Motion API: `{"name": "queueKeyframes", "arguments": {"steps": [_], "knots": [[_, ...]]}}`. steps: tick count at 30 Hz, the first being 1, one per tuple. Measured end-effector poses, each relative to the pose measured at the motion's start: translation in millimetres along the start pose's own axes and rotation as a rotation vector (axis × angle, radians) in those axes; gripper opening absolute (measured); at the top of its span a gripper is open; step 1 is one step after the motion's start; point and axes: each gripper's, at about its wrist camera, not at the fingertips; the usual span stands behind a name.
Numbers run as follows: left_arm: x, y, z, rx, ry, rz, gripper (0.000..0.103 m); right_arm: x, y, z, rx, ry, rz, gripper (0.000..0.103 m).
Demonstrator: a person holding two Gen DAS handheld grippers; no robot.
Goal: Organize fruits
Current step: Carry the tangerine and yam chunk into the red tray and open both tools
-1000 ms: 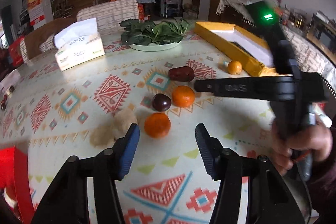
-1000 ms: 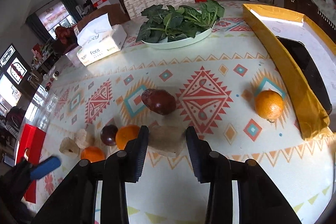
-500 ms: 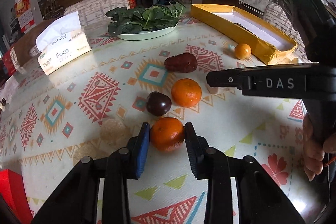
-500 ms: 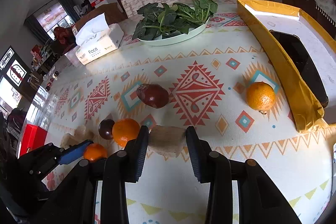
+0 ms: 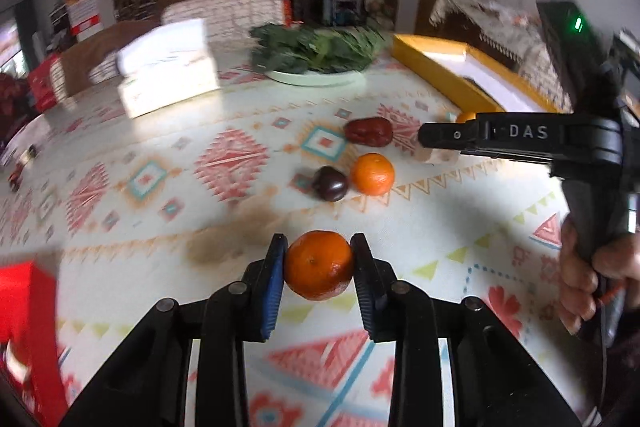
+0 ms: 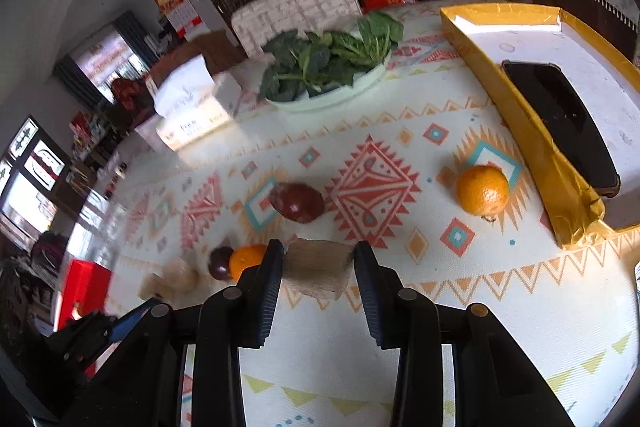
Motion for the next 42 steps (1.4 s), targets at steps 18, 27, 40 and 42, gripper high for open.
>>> {"name": "queueKeyframes", "arguments": {"steps": [18, 27, 40, 42], "knots": [[-156.2, 76.3, 254.1, -0.43, -0.339, -0.107, 0.031, -19.0, 17.3, 143.2, -0.182, -0.168, 0.017, 0.04], [-123.5, 91.9, 342.3, -0.523, -0.424, 0.011, 0.032, 48.3, 47.9, 297.7, -0.35, -0.347, 0.202, 0.04], [-94.2, 115.2, 375.7, -0.606, -0.401, 0.1, 0.032, 161.4, 104.7, 367.3, -0.463, -0.28, 0.362, 0.041], [-97.1, 116.2, 375.8, -0.616, -0.398, 0.093, 0.036, 165.5, 107.1, 368.2, -0.458, -0.285, 0.369, 0.041]]}}
Point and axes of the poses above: each gripper's, at about its wrist camera, not at the fingertips, and x roughly the way its jaws point, z to its left, y to its underside, and after that the axes turned 5 degrees about -y, right-handed
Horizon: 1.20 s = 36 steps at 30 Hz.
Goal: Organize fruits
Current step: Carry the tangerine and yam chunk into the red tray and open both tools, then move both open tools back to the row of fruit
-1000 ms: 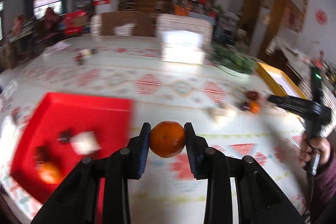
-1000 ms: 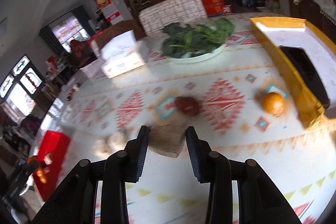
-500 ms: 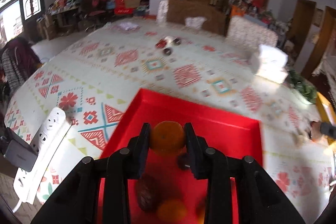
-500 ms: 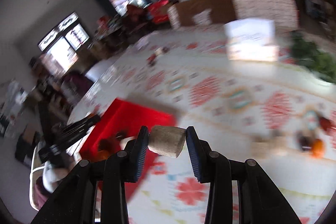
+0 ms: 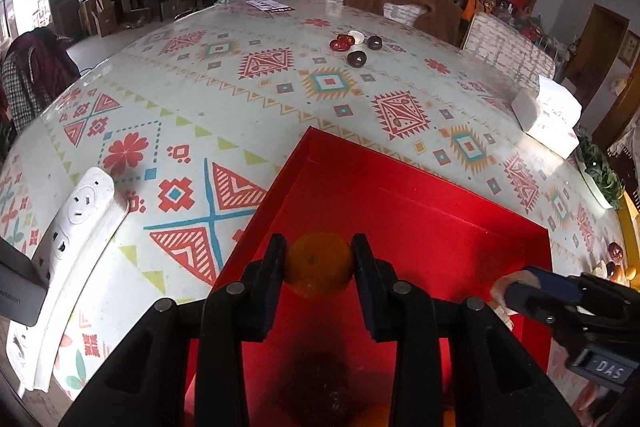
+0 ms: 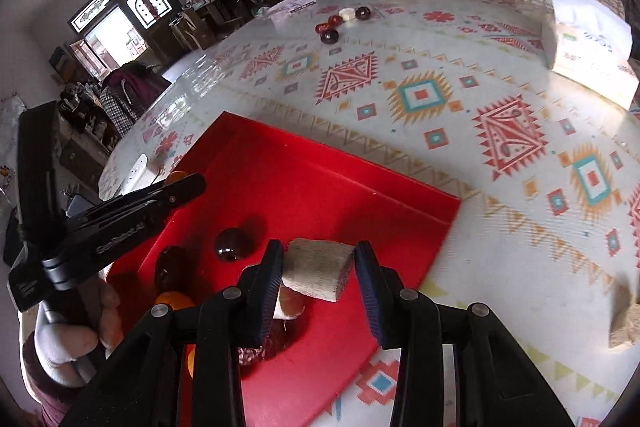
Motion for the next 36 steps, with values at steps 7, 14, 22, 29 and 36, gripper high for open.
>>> {"name": "queueKeyframes", "arguments": {"steps": [7, 14, 22, 29, 36], "knots": [[-35.9, 0.0, -6.2, 0.001, 0.021, -0.074, 0.056, -15.4, -1.1, 2.8, 0.004, -0.01, -0.046, 0.053], [-91.8, 9.6, -37.3, 0.038, 0.097, -0.164, 0.067, -63.0, 12.8, -4.7, 0.014, -0.005, -0.126, 0.059], [-134.1, 38.4, -115.8, 0.167, 0.234, -0.192, 0.073, -129.9, 58.4, -56.9, 0.109, 0.032, -0.198, 0.06], [-131.4, 68.2, -181.9, 0.277, 0.316, -0.144, 0.074, -199.7, 100.2, -142.6, 0.238, 0.165, -0.276, 0.061], [-112.1, 84.7, -233.4, 0.326, 0.366, -0.069, 0.074, -253.8, 128.8, -230.0, 0.41, 0.285, -0.352, 0.061]]}}
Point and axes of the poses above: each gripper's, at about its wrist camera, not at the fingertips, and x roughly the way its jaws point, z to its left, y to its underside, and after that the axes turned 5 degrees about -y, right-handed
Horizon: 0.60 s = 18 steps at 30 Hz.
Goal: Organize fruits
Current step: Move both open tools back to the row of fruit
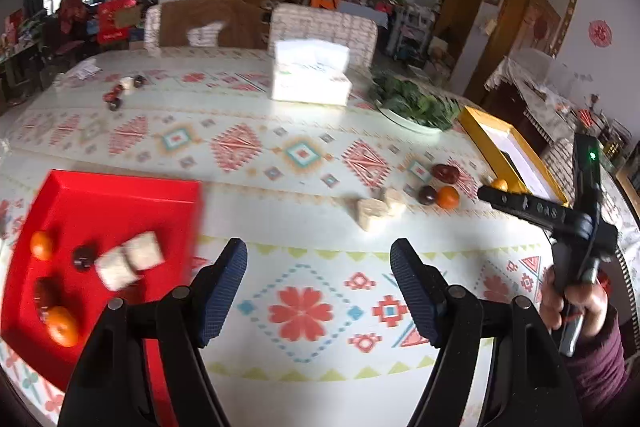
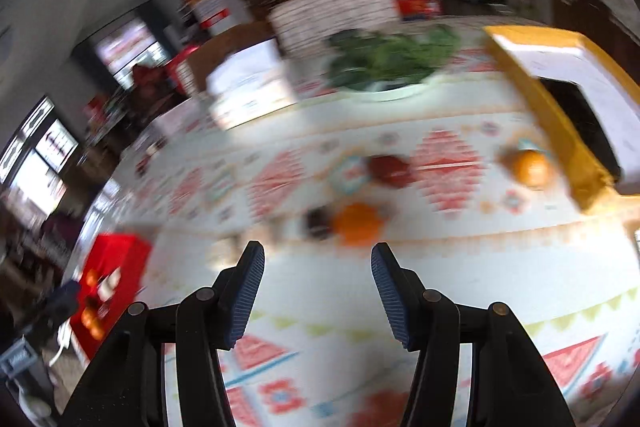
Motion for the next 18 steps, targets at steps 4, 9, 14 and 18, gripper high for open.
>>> {"name": "queueKeyframes", "arguments": {"steps": [4, 9, 14, 18], "knots": [[16.5, 1.5, -14.7, 0.017, 0.008, 0.026, 0.074, 9.3, -10.0, -35.0, 0.06, 0.028, 0.004, 0.061], [47.2, 2.3, -27.6, 0.04, -0.002, 0.071, 0.074, 31.7, -13.9, -35.5, -0.036, 0.058, 0.043, 0.061], [77.0, -0.4, -31.5, 0.039, 0.004, 0.102, 0.074, 45.4, -8.6, -15.9, -0.233, 0.116, 0.059, 0.061], [100.7, -3.0, -38.7, 0.045, 0.031, 0.115, 0.074, 53.0, -10.9, -6.0, -0.314, 0.122, 0.076, 0.061]]}}
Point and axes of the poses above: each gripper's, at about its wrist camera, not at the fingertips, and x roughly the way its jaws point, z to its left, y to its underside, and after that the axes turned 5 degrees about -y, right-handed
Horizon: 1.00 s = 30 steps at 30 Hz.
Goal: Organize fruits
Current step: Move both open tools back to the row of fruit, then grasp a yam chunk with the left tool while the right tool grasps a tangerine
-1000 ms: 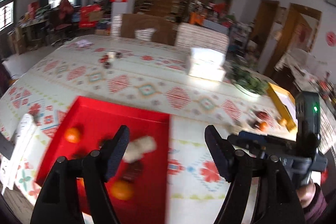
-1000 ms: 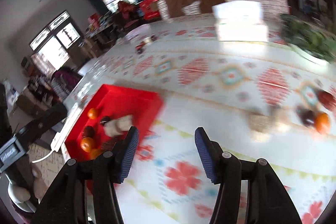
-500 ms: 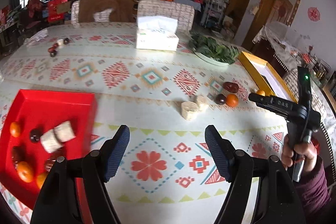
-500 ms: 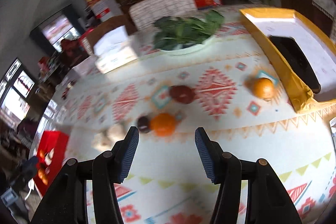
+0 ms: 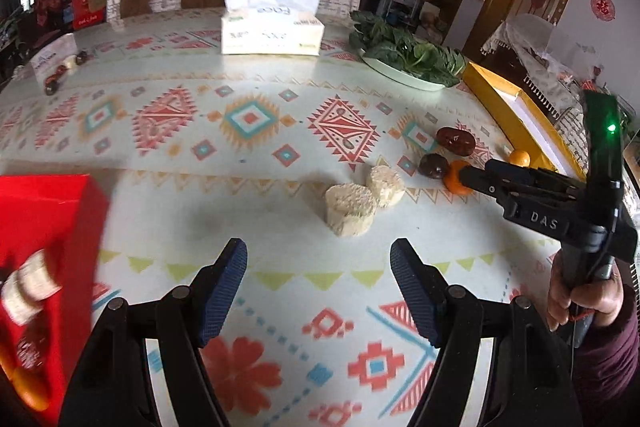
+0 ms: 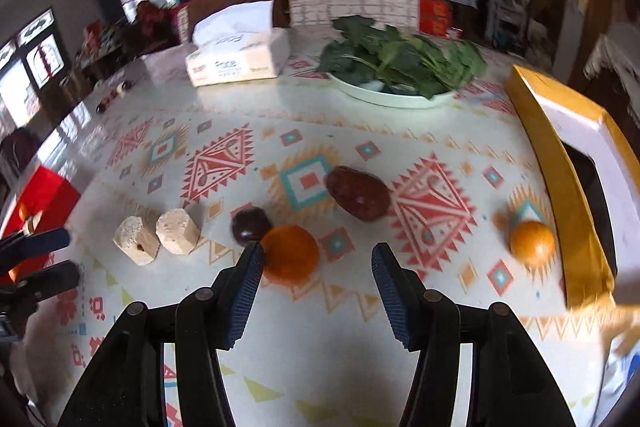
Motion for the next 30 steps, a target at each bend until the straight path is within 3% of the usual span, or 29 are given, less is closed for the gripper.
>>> {"name": "queueKeyframes", "arguments": {"steps": [9, 15, 17, 21, 30], "knots": [[36.1, -15.9, -16.1, 0.038, 0.019, 0.013, 0.073, 14.8, -4.1, 5.4, -0.006, -0.04, 0.017, 0.061], [45.0, -17.9, -29.0, 0.088, 0.015, -0.007, 0.05, 17.3, -2.5, 4.7, 0.014, -0.076, 0.028, 0.061], [45.5, -17.1, -32.7, 0.111, 0.019, -0.011, 0.034, 17.3, -1.9, 7.5, 0.008, -0.076, 0.028, 0.06], [44.5, -16.2, -29.8, 0.103, 0.058, -0.016, 0.034, 17.6, 0.1, 14.0, -0.012, -0.078, 0.034, 0.051], [41.2, -13.6, -20.4, 0.061, 0.124, -0.018, 0.033, 15.5, 6.3, 20.4, -0.086, -0.087, 0.059, 0.053]]}}
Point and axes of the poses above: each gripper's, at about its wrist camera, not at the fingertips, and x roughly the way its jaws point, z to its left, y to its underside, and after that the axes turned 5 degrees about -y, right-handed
